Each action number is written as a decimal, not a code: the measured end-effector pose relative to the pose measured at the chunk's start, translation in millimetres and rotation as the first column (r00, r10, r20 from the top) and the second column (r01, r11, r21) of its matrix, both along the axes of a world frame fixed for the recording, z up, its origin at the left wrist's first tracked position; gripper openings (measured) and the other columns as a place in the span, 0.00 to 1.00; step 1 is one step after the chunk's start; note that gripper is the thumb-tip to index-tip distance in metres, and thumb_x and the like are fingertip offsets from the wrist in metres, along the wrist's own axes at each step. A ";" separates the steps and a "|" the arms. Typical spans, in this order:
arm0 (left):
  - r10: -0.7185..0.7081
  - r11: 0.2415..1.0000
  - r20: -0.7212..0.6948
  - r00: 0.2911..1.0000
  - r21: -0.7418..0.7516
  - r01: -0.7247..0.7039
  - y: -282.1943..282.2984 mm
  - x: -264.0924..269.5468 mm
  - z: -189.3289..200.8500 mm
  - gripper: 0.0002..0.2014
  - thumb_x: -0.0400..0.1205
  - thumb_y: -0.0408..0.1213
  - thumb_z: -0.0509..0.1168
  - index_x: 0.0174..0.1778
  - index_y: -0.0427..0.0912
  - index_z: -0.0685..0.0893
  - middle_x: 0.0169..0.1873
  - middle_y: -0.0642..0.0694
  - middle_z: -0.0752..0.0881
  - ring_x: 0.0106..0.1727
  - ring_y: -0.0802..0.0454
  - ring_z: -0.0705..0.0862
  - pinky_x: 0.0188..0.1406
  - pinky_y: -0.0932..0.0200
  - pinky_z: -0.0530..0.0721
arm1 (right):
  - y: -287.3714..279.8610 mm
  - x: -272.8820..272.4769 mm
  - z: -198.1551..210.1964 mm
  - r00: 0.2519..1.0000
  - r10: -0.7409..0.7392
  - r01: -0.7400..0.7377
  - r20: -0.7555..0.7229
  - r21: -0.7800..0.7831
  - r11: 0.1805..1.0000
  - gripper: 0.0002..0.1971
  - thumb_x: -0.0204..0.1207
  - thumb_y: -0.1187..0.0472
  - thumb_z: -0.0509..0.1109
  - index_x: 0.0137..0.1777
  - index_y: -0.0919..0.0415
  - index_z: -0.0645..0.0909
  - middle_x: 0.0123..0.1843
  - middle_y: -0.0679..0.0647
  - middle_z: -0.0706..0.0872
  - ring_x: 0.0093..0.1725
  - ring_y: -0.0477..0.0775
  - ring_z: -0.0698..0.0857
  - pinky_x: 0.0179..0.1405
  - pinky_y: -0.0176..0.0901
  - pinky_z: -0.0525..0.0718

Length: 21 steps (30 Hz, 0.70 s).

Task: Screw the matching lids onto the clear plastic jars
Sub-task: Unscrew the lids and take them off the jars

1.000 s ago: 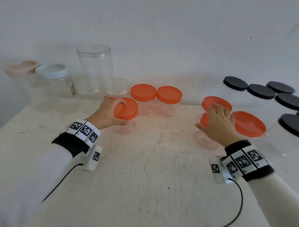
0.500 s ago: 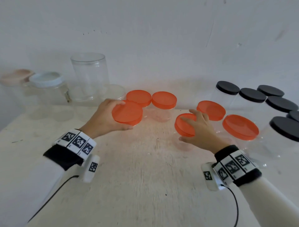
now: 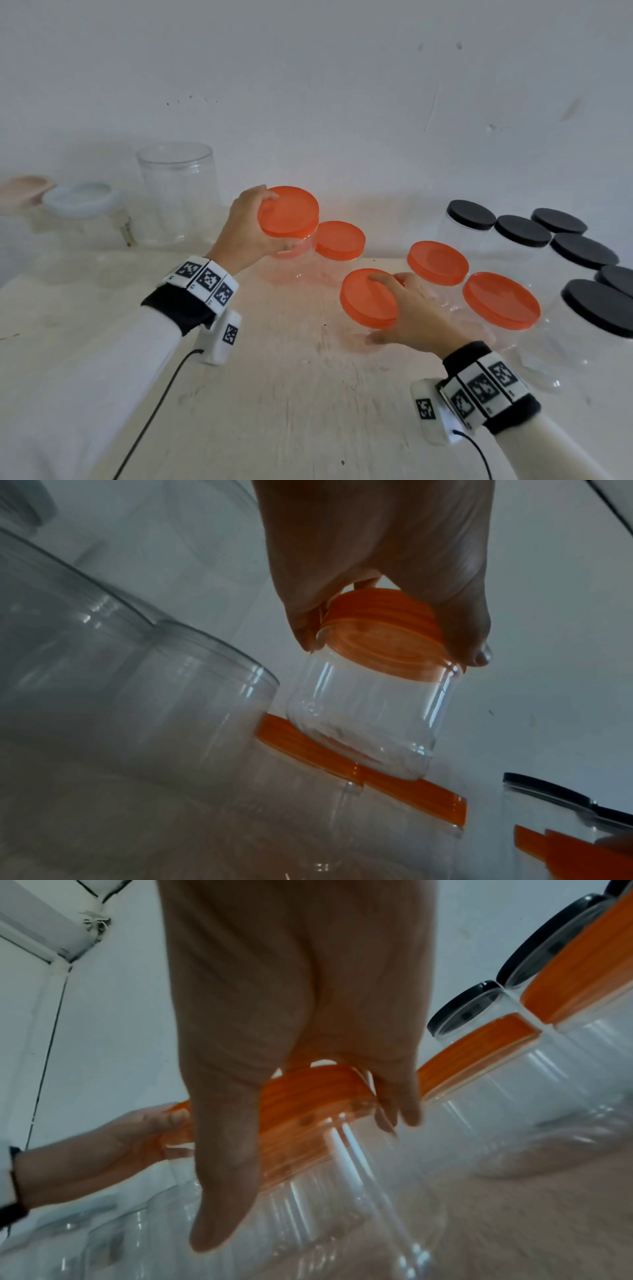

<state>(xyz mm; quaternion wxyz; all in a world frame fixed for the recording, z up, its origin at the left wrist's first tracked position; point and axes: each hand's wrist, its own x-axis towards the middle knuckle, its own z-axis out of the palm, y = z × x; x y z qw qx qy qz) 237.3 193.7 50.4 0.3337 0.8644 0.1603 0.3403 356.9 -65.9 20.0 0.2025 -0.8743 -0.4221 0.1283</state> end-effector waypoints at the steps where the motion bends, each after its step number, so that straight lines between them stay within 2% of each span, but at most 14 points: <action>1: 0.007 1.000 -0.001 1.000 0.008 -0.007 0.8 3.5 -1.1 0.47 0.53 0.60 0.78 0.68 0.47 0.72 0.74 0.47 0.66 0.73 0.52 0.65 0.68 0.58 0.65 | 0.6 -0.4 1.9 1.000 0.010 -0.010 -0.003 0.030 1.000 0.51 0.56 0.48 0.84 0.77 0.44 0.59 0.69 0.50 0.59 0.68 0.56 0.65 0.69 0.51 0.70; 5: 0.036 0.999 -0.002 0.999 0.039 -0.036 5.5 13.3 -3.3 0.42 0.61 0.48 0.82 0.69 0.44 0.71 0.77 0.44 0.61 0.76 0.50 0.61 0.68 0.61 0.60 | 6.9 -1.1 17.7 1.000 0.011 -0.007 -0.013 0.245 0.969 0.48 0.55 0.50 0.85 0.75 0.48 0.64 0.66 0.47 0.61 0.64 0.48 0.68 0.61 0.37 0.68; 8: 0.044 0.999 0.032 0.999 0.018 -0.044 8.6 18.4 -4.1 0.38 0.65 0.47 0.80 0.69 0.42 0.72 0.77 0.44 0.60 0.76 0.51 0.61 0.69 0.63 0.61 | 17.9 1.3 33.8 0.998 -0.014 0.041 -0.064 0.446 0.894 0.49 0.55 0.52 0.85 0.75 0.50 0.62 0.69 0.48 0.61 0.65 0.46 0.68 0.61 0.37 0.68; 9: 0.049 0.998 0.048 0.998 0.029 -0.051 9.7 19.3 -4.5 0.36 0.66 0.49 0.79 0.68 0.41 0.74 0.77 0.44 0.61 0.76 0.50 0.61 0.69 0.62 0.61 | 23.5 2.7 38.7 0.997 -0.027 0.060 -0.073 0.497 0.866 0.50 0.55 0.54 0.86 0.75 0.51 0.61 0.69 0.48 0.61 0.65 0.46 0.68 0.61 0.37 0.68; 11: 0.060 0.992 0.078 0.995 0.103 -0.068 12.5 19.9 -5.5 0.35 0.65 0.60 0.73 0.63 0.42 0.79 0.73 0.44 0.66 0.73 0.47 0.63 0.69 0.58 0.63 | 37.3 6.7 45.1 0.994 -0.065 0.103 -0.086 0.573 0.813 0.51 0.55 0.56 0.86 0.76 0.54 0.60 0.69 0.49 0.61 0.64 0.45 0.68 0.61 0.35 0.68; 13: 0.085 0.978 0.122 0.989 0.181 -0.106 15.2 20.2 -5.7 0.34 0.65 0.65 0.66 0.58 0.42 0.84 0.66 0.45 0.72 0.67 0.46 0.68 0.66 0.57 0.66 | 52.2 12.0 49.3 0.989 -0.098 0.144 -0.108 0.619 0.772 0.51 0.56 0.57 0.86 0.76 0.56 0.59 0.70 0.50 0.61 0.63 0.43 0.68 0.60 0.33 0.67; 16: 0.082 0.960 0.179 0.980 0.251 -0.126 17.0 21.5 -5.6 0.31 0.68 0.63 0.66 0.55 0.40 0.85 0.57 0.45 0.79 0.61 0.50 0.73 0.61 0.63 0.67 | 74.2 23.1 51.4 0.982 -0.118 0.187 -0.151 0.639 0.746 0.52 0.59 0.58 0.85 0.78 0.57 0.55 0.71 0.51 0.61 0.63 0.43 0.67 0.59 0.33 0.67; 18: 0.078 0.959 0.182 0.980 0.256 -0.124 16.8 21.5 -7.8 0.28 0.70 0.58 0.69 0.57 0.39 0.85 0.57 0.45 0.81 0.61 0.53 0.74 0.62 0.68 0.67 | 87.0 30.3 50.3 0.980 -0.117 0.195 -0.163 0.644 0.740 0.53 0.60 0.58 0.84 0.79 0.58 0.52 0.73 0.53 0.60 0.64 0.43 0.65 0.60 0.33 0.66; 21: 0.061 0.967 0.186 0.981 0.233 -0.105 19.6 22.3 -12.4 0.25 0.73 0.49 0.72 0.62 0.37 0.83 0.62 0.44 0.80 0.65 0.56 0.72 0.65 0.80 0.61 | 103.3 38.6 43.7 0.981 -0.117 0.190 -0.154 0.645 0.741 0.55 0.60 0.58 0.84 0.79 0.58 0.50 0.74 0.54 0.58 0.67 0.46 0.64 0.63 0.35 0.65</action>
